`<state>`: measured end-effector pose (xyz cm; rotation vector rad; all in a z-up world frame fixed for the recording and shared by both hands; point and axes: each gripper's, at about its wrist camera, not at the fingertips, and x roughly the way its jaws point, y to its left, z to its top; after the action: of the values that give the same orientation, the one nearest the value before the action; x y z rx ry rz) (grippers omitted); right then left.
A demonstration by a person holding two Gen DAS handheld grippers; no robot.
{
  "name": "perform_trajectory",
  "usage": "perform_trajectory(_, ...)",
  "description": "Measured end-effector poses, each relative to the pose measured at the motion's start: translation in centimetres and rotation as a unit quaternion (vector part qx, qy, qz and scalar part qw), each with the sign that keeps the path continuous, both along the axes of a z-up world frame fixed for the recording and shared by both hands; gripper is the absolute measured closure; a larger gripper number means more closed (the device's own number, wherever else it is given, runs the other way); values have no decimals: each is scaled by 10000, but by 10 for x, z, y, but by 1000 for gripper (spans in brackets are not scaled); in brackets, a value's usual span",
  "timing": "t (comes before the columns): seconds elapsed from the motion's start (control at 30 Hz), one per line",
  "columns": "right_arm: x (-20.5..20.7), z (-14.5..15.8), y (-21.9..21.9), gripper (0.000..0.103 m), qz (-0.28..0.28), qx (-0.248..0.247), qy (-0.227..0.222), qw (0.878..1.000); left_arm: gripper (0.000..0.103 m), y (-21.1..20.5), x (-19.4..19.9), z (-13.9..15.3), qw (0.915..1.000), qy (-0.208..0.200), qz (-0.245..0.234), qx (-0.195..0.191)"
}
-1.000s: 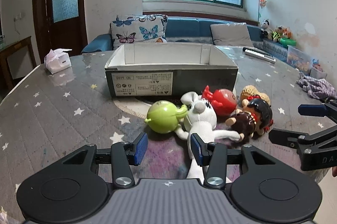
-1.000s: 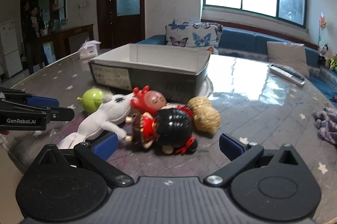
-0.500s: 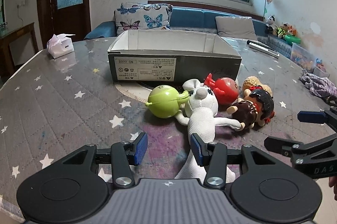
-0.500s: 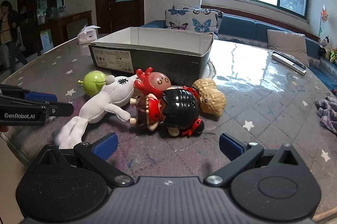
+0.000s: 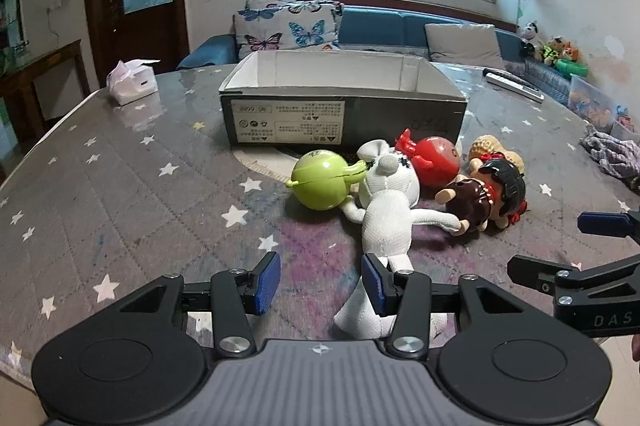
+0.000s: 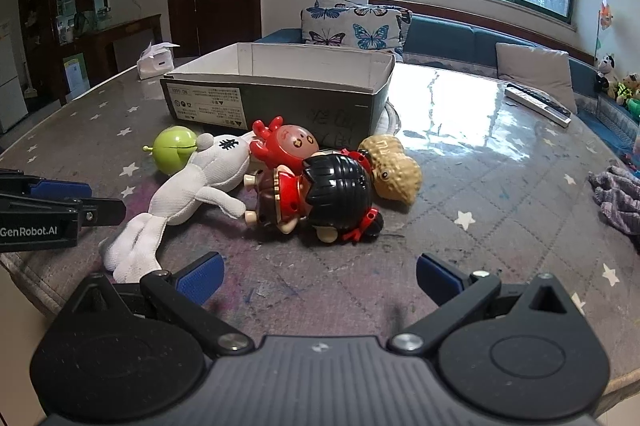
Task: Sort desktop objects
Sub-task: 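Move the left tool toward the white plush rabbit in the toy pile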
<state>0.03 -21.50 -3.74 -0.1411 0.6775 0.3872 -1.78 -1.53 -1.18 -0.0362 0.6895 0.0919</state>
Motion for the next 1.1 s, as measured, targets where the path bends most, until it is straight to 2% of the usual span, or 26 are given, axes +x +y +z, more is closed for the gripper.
perform_trajectory(0.63,-5,-2,2,0,-44,33,-10,10000,55,-5,-5,-7,9997,176,168,25)
perform_trajectory(1.1,-5,-1,11,0,211,-29,12,9998,55,-3,-2,-6,9994,257,212,2)
